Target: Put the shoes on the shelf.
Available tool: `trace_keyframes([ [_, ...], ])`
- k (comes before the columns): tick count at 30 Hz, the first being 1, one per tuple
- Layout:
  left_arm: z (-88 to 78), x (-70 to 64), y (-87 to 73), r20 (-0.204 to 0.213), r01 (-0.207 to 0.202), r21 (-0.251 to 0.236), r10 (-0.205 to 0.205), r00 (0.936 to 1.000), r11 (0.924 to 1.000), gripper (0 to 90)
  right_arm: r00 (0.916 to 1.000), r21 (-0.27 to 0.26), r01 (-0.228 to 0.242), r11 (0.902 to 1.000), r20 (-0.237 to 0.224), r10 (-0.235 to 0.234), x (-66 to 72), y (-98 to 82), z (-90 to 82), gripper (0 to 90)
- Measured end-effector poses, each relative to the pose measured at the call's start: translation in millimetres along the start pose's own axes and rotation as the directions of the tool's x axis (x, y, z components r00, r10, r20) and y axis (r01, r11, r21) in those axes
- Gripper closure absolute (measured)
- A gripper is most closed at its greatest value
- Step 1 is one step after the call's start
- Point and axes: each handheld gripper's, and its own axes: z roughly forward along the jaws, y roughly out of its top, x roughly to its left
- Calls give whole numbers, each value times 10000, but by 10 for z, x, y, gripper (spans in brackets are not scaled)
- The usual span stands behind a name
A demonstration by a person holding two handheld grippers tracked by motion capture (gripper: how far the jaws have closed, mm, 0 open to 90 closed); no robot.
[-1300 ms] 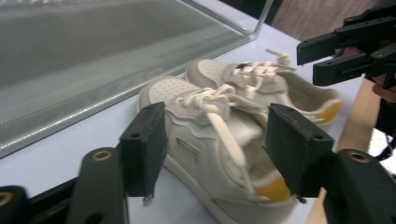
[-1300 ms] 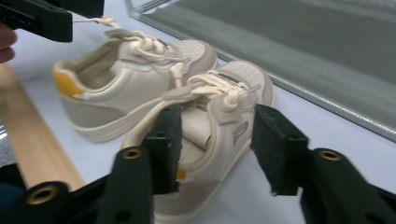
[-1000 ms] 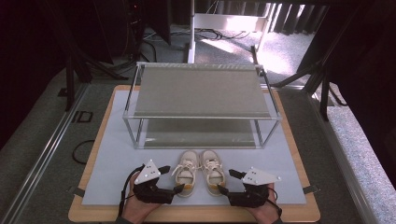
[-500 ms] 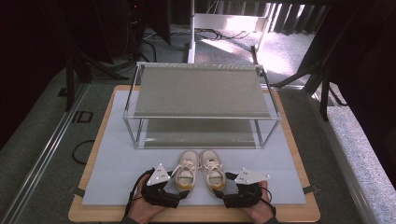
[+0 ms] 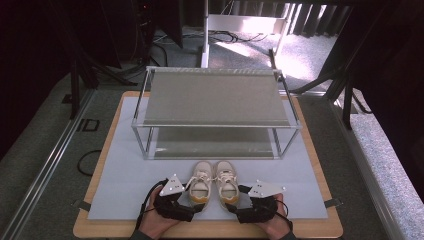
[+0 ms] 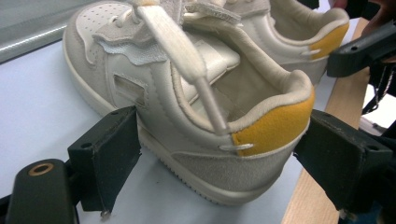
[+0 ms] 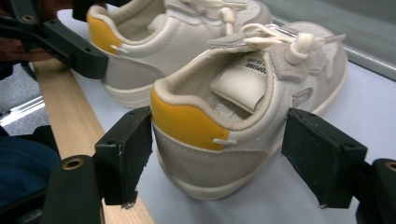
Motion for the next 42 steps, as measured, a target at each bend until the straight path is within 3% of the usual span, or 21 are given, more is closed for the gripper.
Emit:
trace_keyframes([
  [6,26,-30,1,193,-29,-2,29,9998,10000,160,9993,11,206,9998,-314,-205,42,5,23,290],
  [12,15,-18,-1,273,72,-19,-72,9996,10000,165,9992,63,239,9997,-326,-237,39,9,19,300],
  [15,-42,-8,11,411,185,12,-186,9990,9998,196,9994,-5,247,9997,-255,-247,46,20,-11,321],
  [19,-151,-12,46,347,197,-337,-185,9992,9992,238,9997,-340,247,9991,-41,-248,49,68,-103,332],
  [21,-280,7,114,140,207,-785,-196,9997,9967,272,10000,-780,-41,9969,-21,40,11,128,-202,404],
  [24,-329,29,187,-534,268,-847,-314,9981,9960,327,9992,-874,-261,9958,274,286,-20,192,-221,500],
  [28,-257,68,237,-1055,396,-602,-458,9934,9974,364,9963,-644,-362,9973,760,410,-22,265,-163,534],
  [31,-141,112,241,-1158,653,-380,-693,9908,9971,366,9931,-408,-358,9985,1102,401,-12,312,-86,536],
  [34,-79,129,241,-1146,779,-263,-804,9902,9966,399,9877,-121,-522,9986,1467,534,-17,327,-23,544],
  [36,-56,131,243,-1129,817,-215,-836,9901,9964,410,9883,25,-707,9975,1359,697,-16,326,7,541],
  [39,-35,134,246,-1060,868,-184,-882,9904,9961,433,9840,308,-809,9962,1616,749,-7,301,42,534],
  [42,-5,134,243,-775,963,-82,-967,9923,9953,481,9813,227,-1157,9930,1573,1108,-19,274,45,541],
])
